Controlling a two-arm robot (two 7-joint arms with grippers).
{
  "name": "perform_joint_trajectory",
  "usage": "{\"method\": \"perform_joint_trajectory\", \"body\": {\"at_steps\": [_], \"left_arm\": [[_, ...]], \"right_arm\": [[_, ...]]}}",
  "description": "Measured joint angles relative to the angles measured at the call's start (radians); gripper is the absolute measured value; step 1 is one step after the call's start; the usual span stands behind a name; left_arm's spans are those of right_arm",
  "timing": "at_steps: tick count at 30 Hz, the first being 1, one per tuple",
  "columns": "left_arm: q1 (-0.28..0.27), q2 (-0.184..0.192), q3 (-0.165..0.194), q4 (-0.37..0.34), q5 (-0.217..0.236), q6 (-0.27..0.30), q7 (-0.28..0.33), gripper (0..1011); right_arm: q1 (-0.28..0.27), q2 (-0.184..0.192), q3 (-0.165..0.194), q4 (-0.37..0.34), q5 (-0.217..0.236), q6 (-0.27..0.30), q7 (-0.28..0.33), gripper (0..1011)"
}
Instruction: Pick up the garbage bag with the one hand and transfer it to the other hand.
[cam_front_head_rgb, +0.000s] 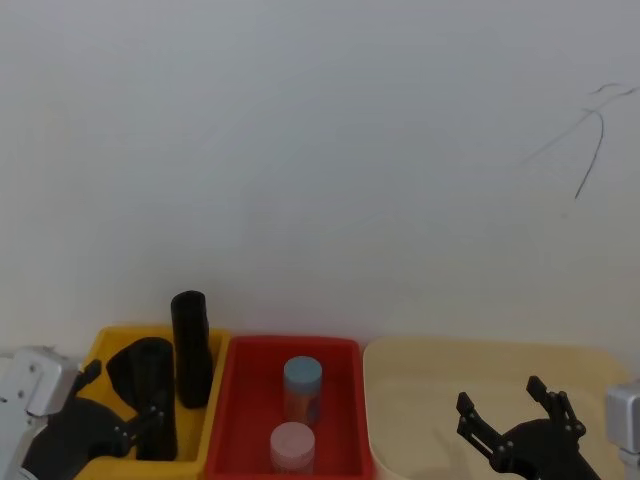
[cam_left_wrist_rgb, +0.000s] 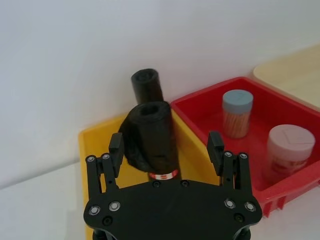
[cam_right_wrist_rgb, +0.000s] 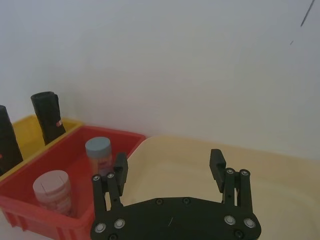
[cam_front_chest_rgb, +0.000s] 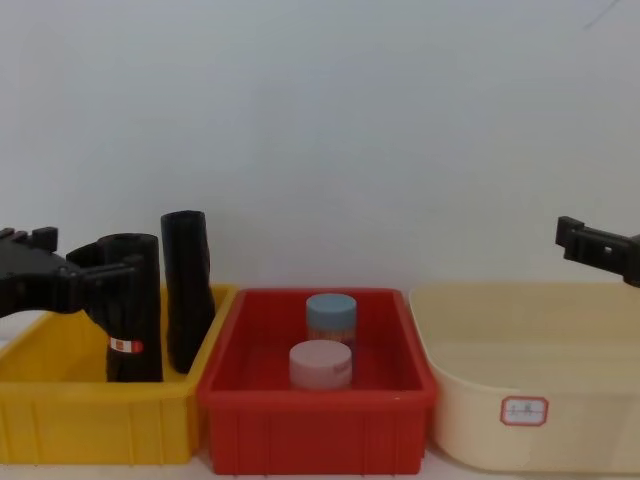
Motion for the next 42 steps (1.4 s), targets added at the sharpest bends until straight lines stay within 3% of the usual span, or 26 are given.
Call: {"method": "perform_joint_trajectory", "body": {"at_steps": [19,42], "left_arm": [[-0.034,-0.021,-0.024,0.053,-0.020,0.062,-0.017,1001],[-0.062,-0.062,-0.029,0.084,-0.004,0.099,-0.006,1001]], "right_arm": [[0.000,0.000,0.000,0.000,0.000,0.000,0.000,1000],[0.000,0.000,0.000,0.000,0.000,0.000,0.000,1000]]}}
